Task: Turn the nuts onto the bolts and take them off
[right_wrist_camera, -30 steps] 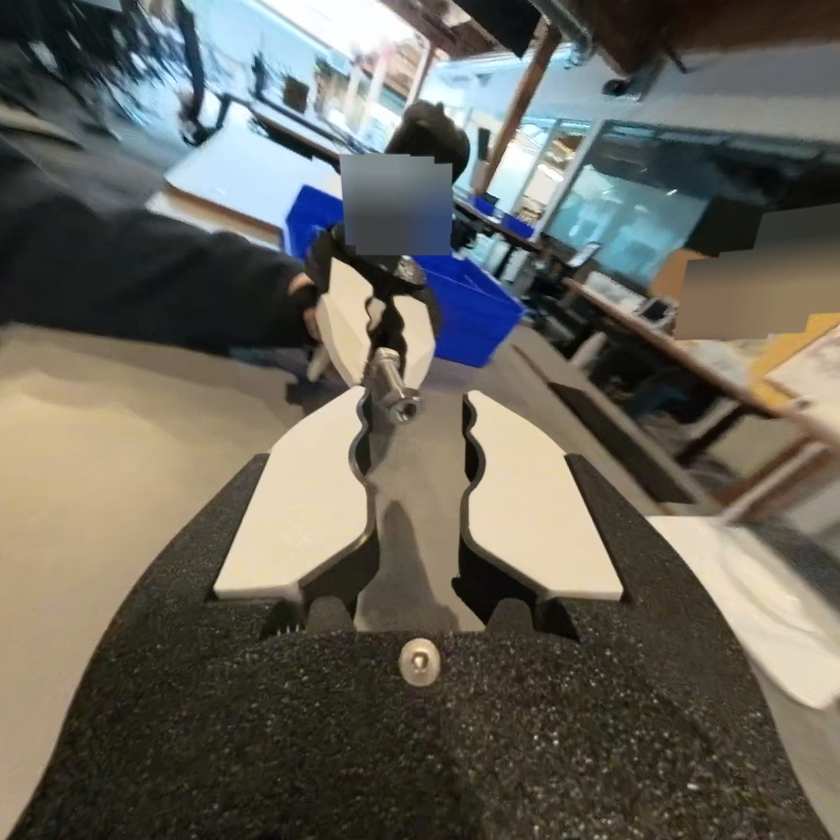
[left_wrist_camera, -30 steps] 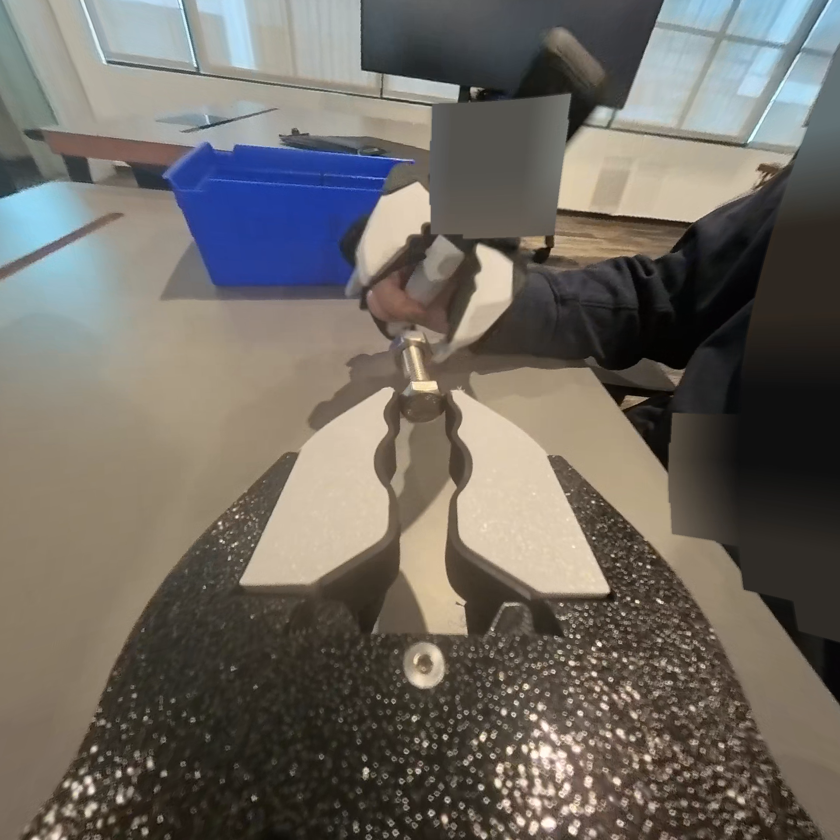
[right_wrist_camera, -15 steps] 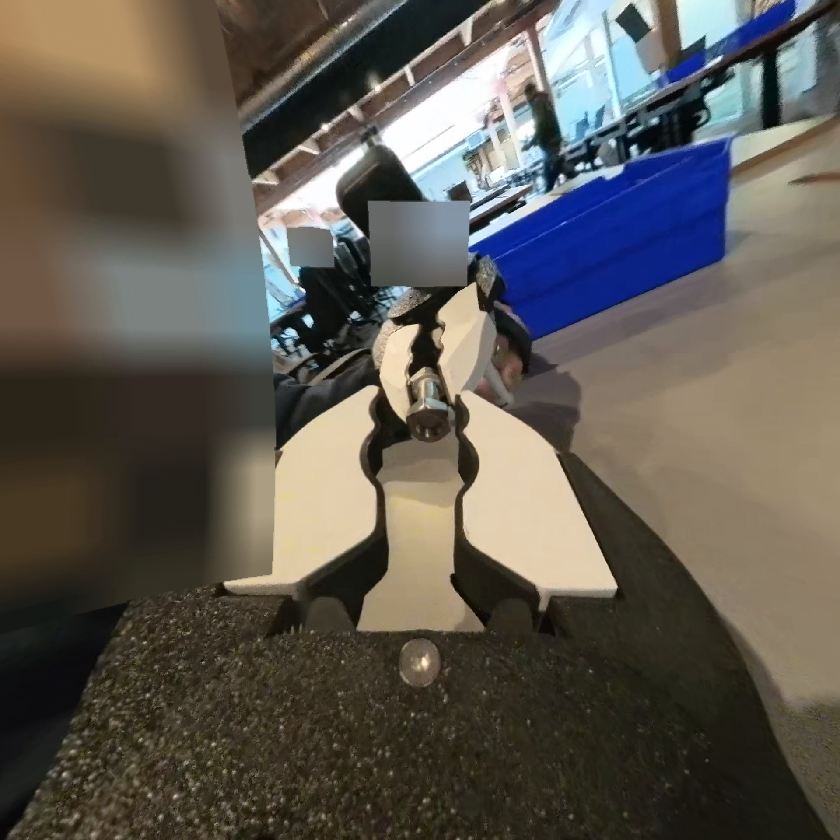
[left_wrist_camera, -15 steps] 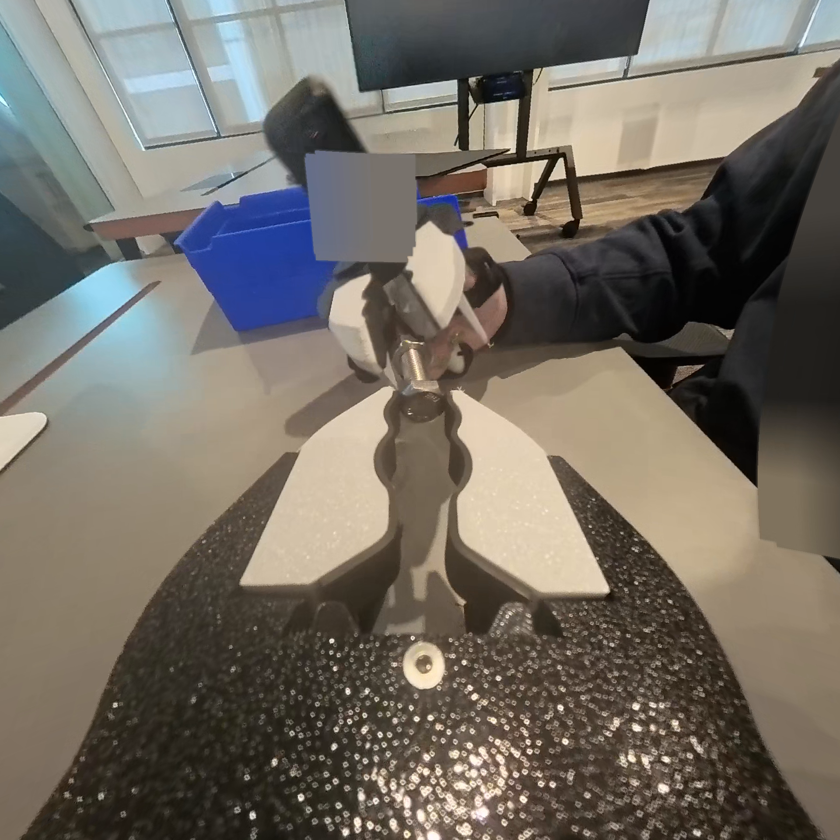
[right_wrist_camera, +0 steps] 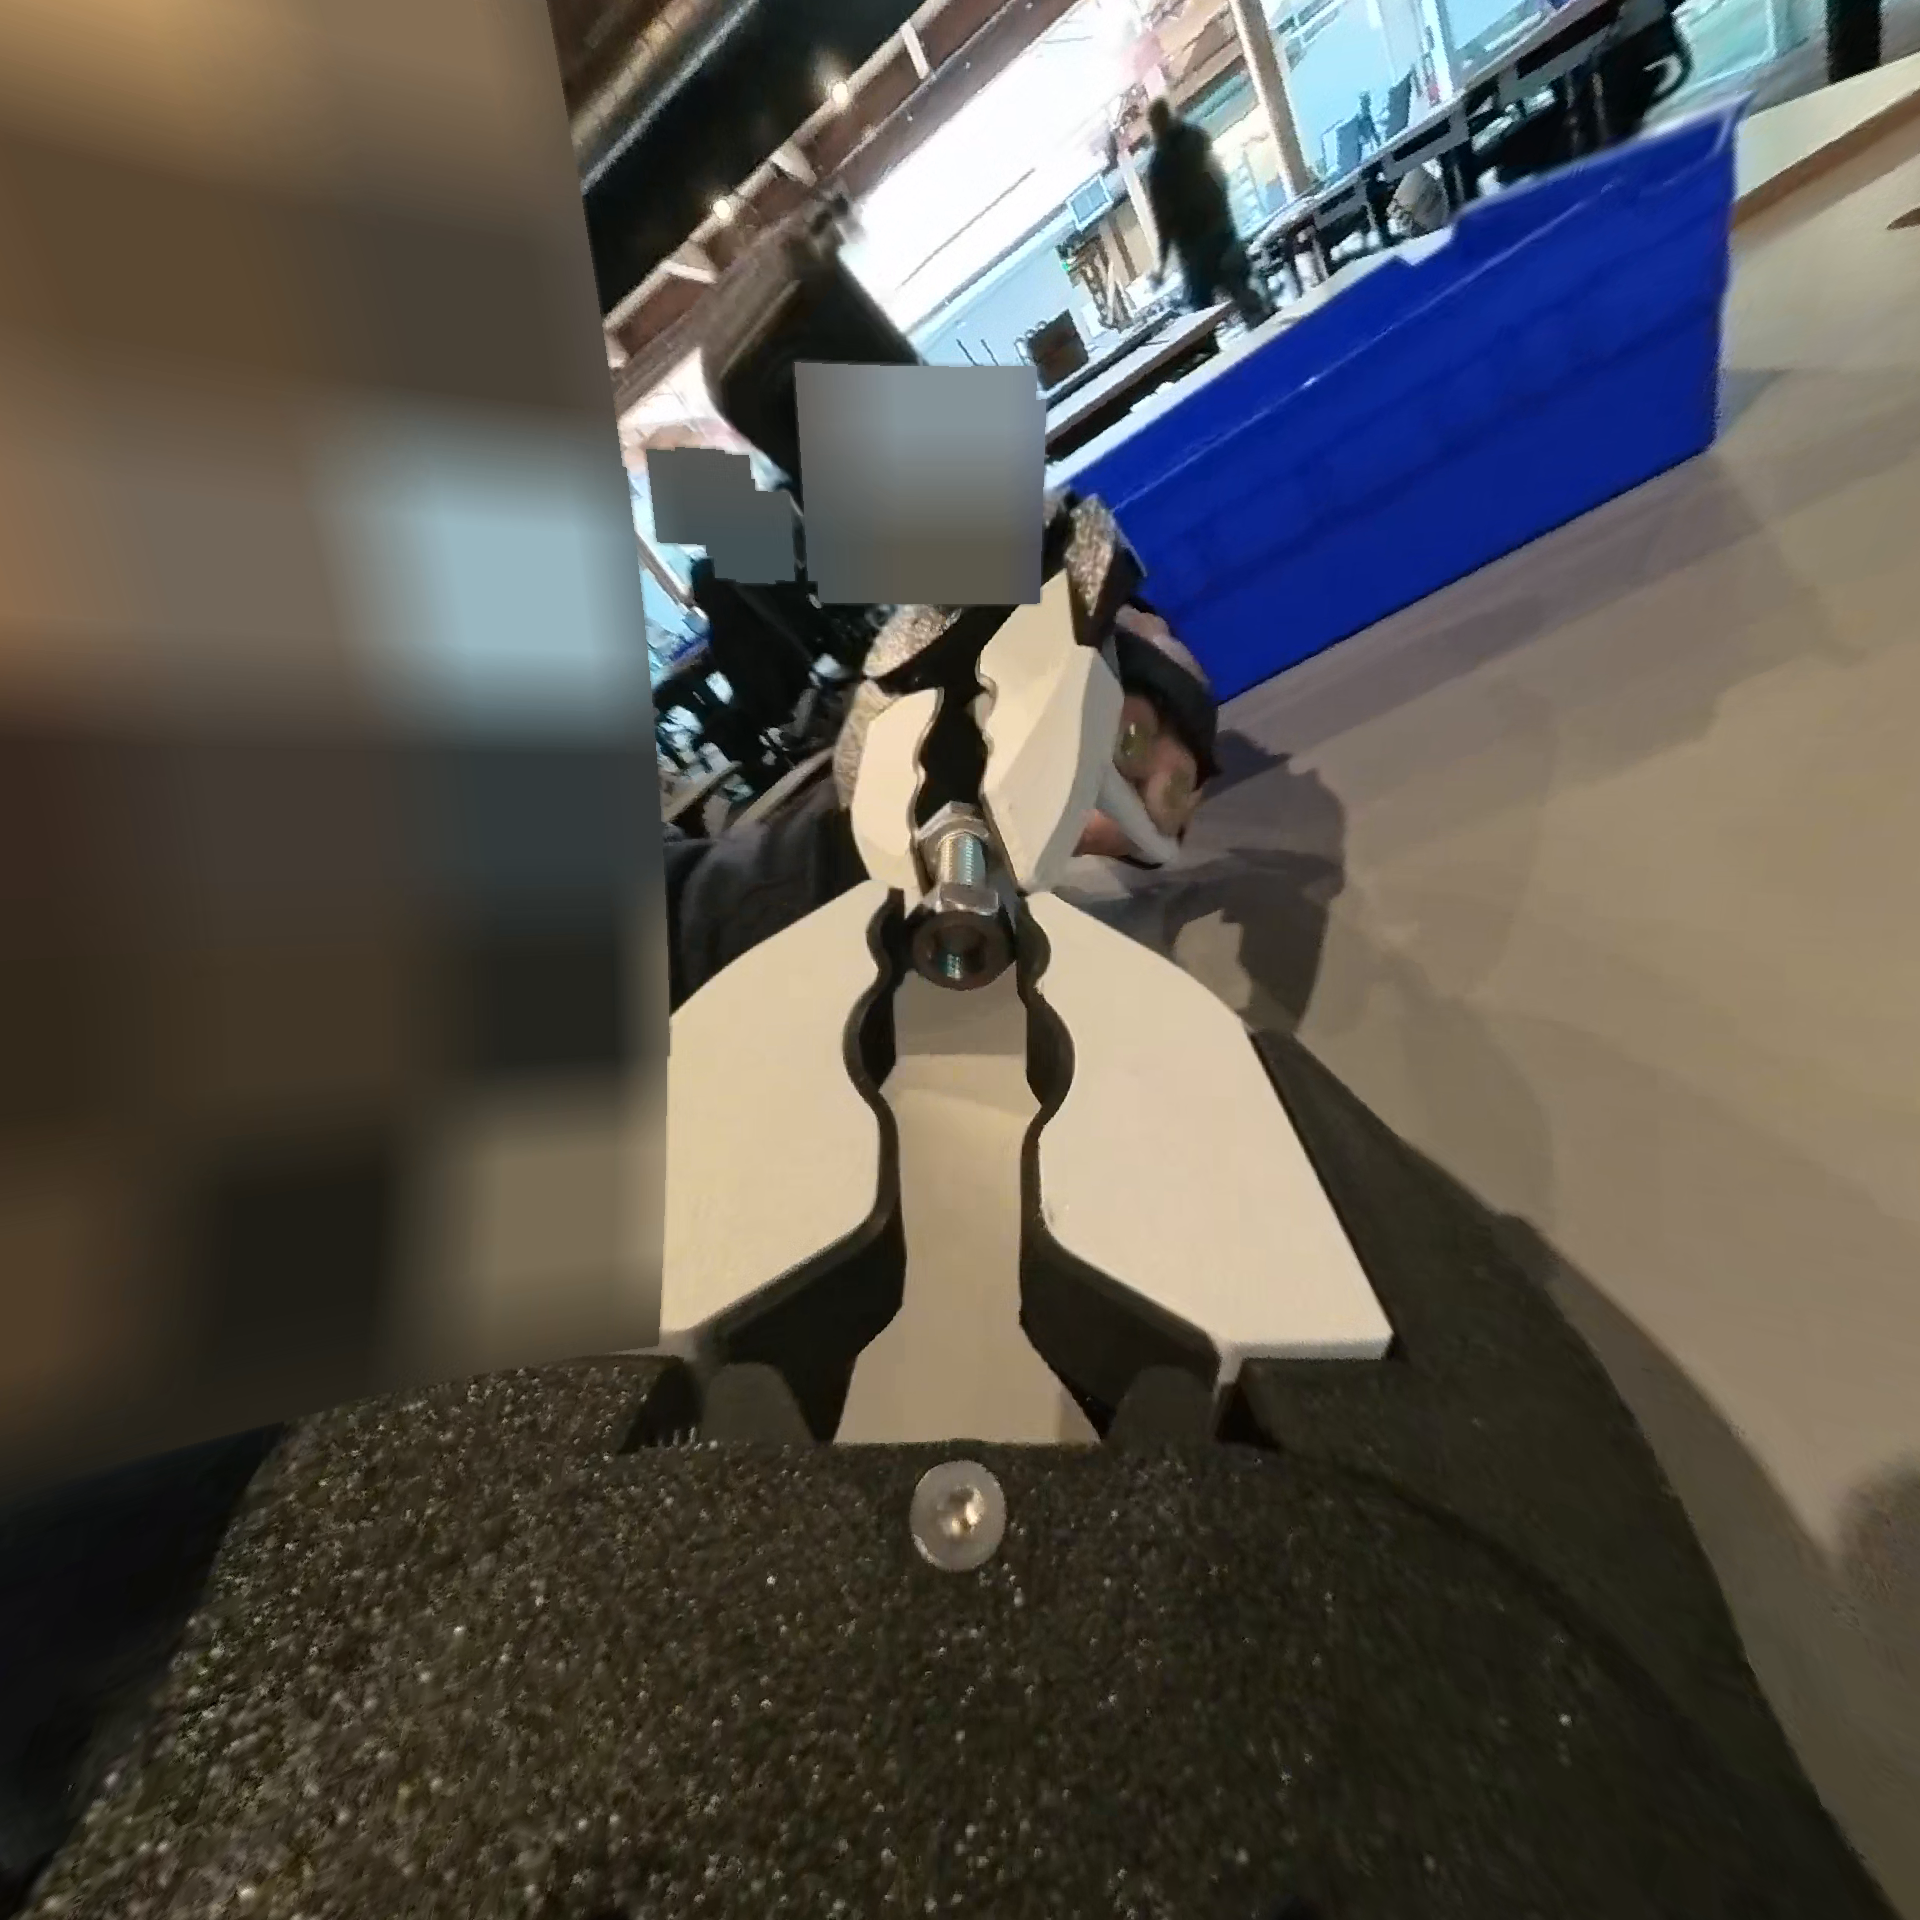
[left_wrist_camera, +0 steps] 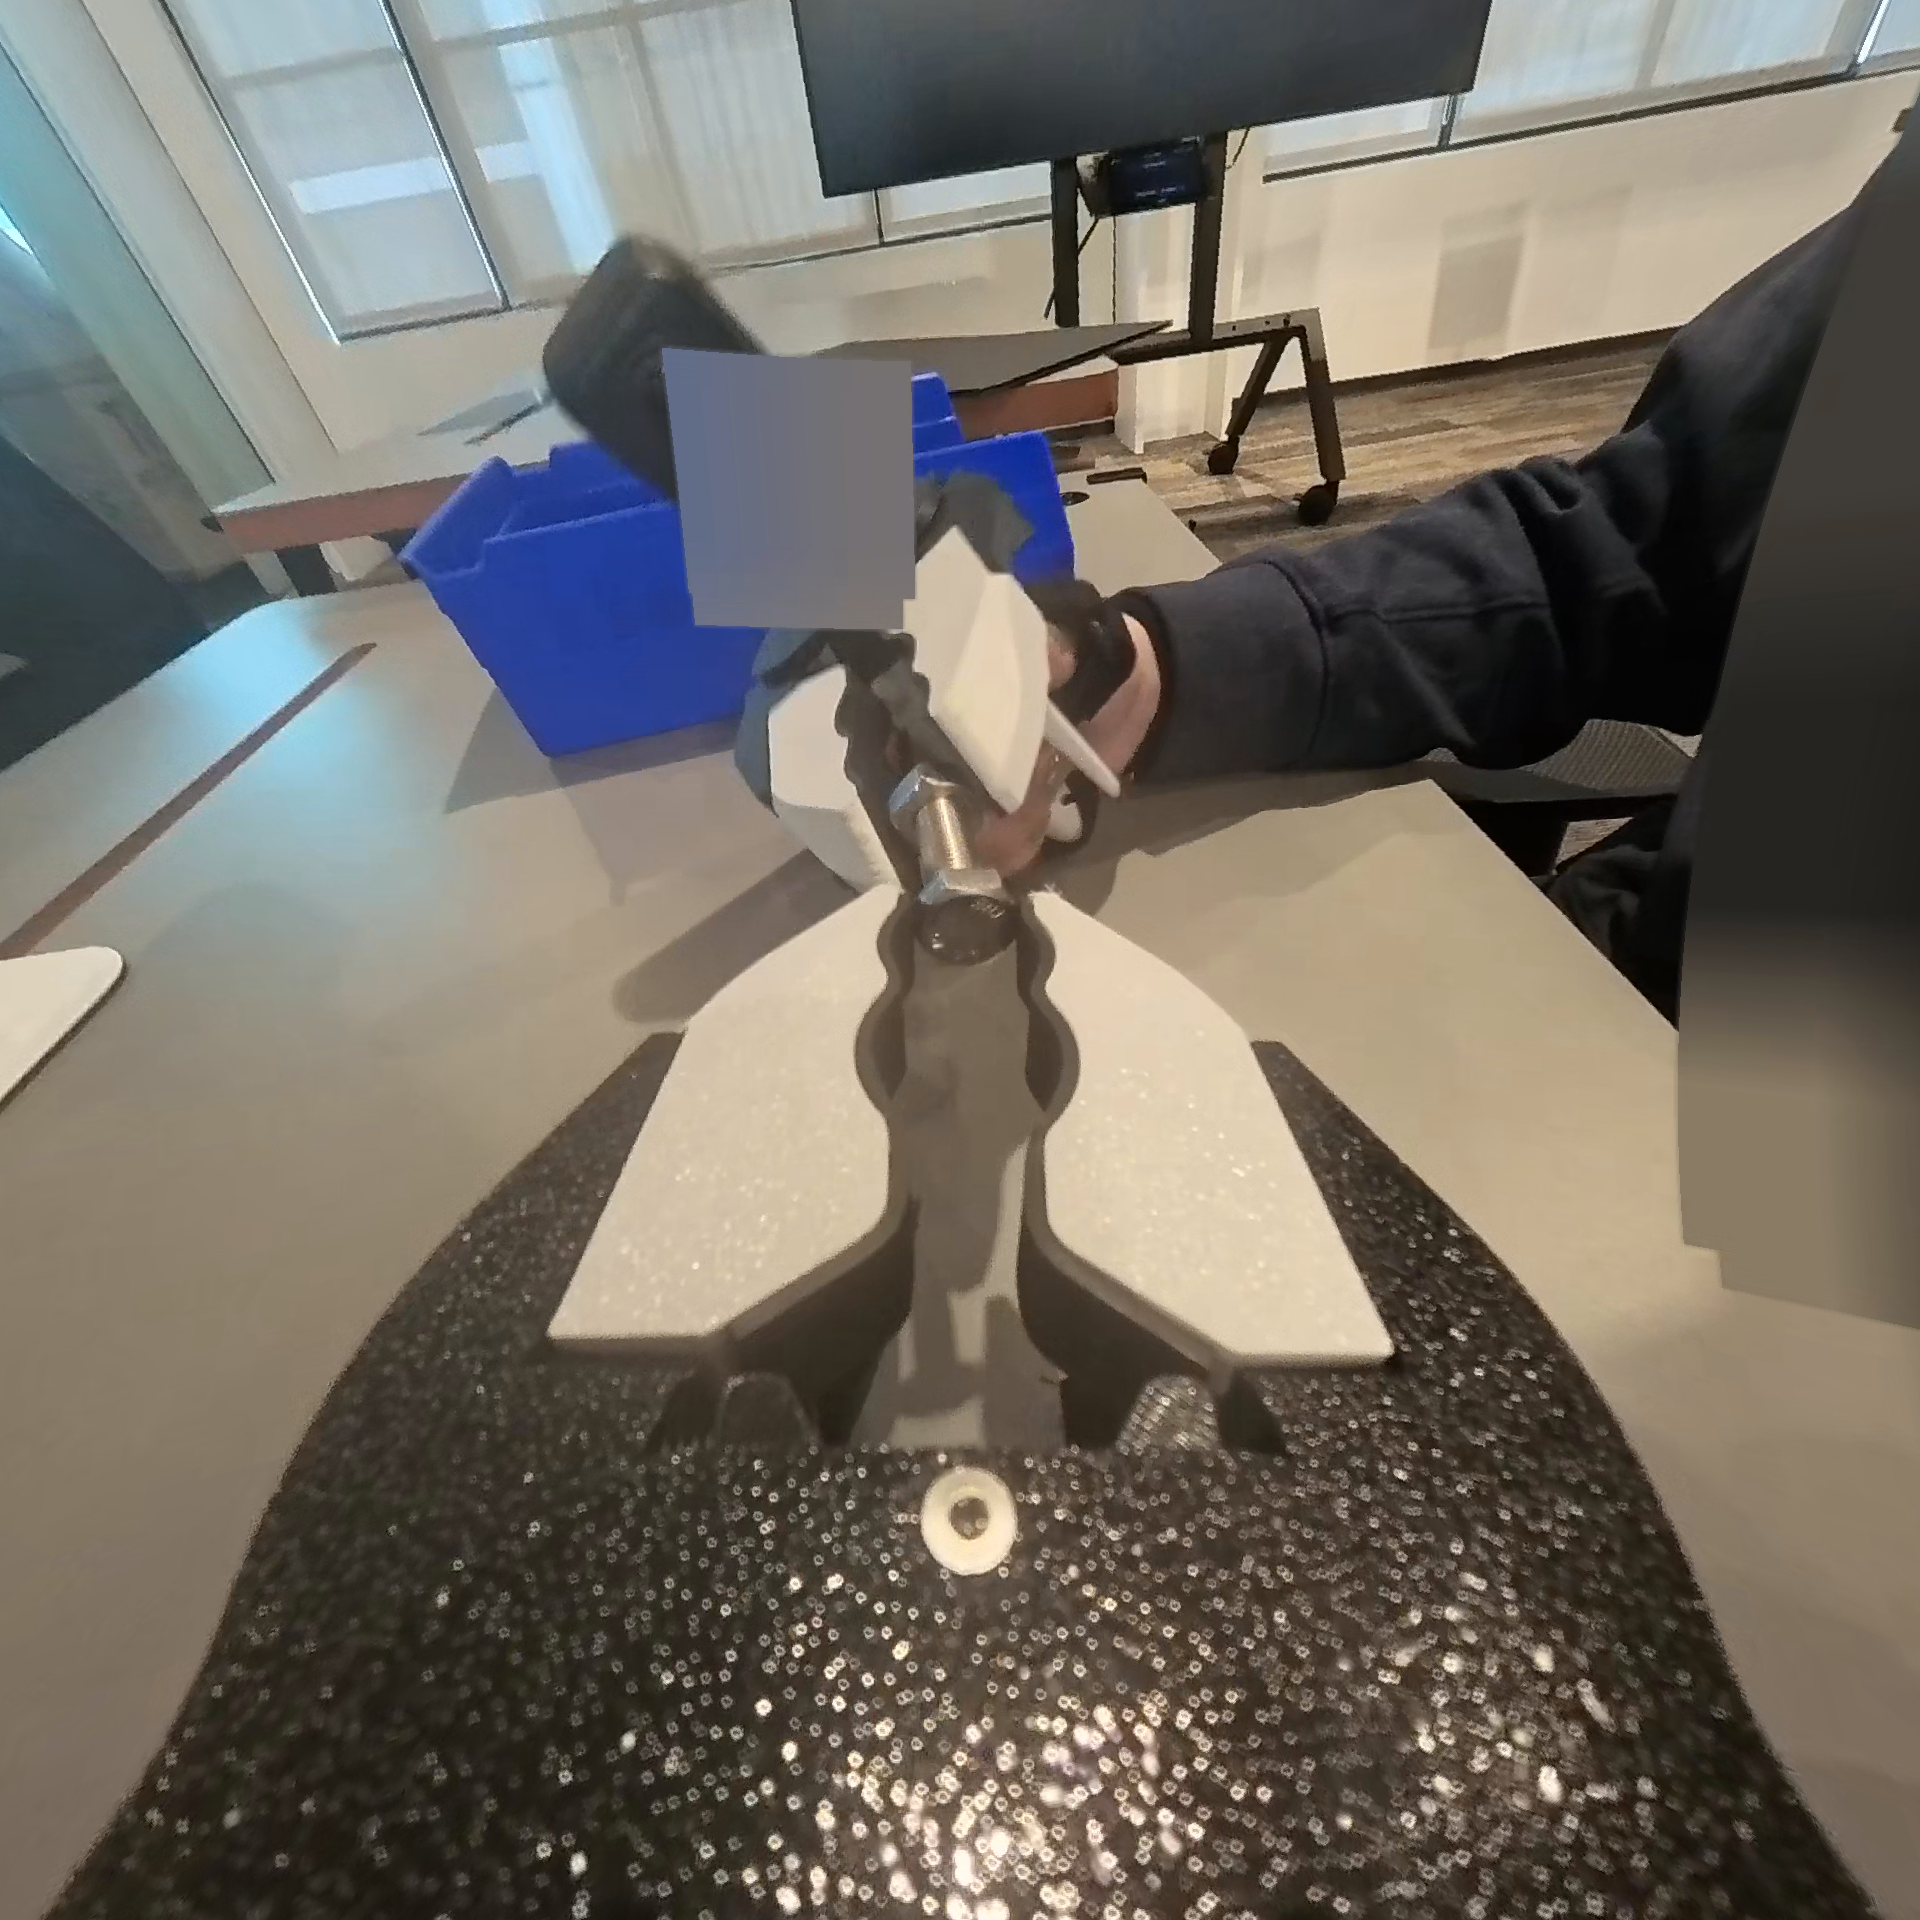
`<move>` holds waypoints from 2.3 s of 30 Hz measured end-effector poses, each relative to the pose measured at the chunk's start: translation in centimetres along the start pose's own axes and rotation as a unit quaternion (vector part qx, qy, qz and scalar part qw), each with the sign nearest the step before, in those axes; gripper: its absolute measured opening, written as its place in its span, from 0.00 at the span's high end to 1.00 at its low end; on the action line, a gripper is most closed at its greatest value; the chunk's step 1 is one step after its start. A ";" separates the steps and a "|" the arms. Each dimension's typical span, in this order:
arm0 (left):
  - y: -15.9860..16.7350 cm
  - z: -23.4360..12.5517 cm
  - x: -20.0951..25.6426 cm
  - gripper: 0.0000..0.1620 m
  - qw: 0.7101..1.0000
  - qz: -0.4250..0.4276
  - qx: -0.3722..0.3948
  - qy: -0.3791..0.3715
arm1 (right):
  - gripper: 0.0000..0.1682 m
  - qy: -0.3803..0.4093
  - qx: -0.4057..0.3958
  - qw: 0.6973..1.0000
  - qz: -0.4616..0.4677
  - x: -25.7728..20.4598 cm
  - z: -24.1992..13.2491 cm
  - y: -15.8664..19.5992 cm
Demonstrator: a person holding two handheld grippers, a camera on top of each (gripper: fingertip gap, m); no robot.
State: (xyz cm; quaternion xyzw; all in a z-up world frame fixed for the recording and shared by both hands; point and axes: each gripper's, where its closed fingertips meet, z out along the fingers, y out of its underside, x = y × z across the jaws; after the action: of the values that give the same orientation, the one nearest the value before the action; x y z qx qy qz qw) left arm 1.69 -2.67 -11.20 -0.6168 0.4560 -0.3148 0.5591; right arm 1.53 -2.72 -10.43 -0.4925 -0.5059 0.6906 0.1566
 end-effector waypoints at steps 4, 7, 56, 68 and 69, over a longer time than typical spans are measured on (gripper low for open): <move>0.4 0.1 0.1 0.89 1.000 -0.011 -0.009 0.007 | 0.88 0.047 -0.015 0.987 -0.151 0.0 0.0 0.1; 0.4 0.2 0.4 0.89 1.000 -0.018 -0.009 0.019 | 0.88 0.072 -0.023 0.960 -0.271 -0.2 -0.1 0.1; -0.7 -0.5 0.2 0.89 0.998 -0.048 0.024 0.028 | 0.78 0.052 -0.016 0.973 -0.222 -0.1 0.3 0.6; 0.6 0.1 -0.1 0.88 1.000 -0.012 -0.010 -0.003 | 0.89 0.085 -0.044 0.978 -0.184 1.3 -0.3 0.5; 0.9 0.1 -0.4 0.88 1.000 -0.001 -0.019 -0.017 | 0.89 0.094 -0.047 0.977 -0.187 1.6 -0.5 0.5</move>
State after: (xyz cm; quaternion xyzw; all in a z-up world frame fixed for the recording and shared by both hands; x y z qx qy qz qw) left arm 1.46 -2.24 -12.03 -0.6331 0.4518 -0.2965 0.5542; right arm 1.39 -1.56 -11.71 -0.4592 -0.6040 0.5748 0.3064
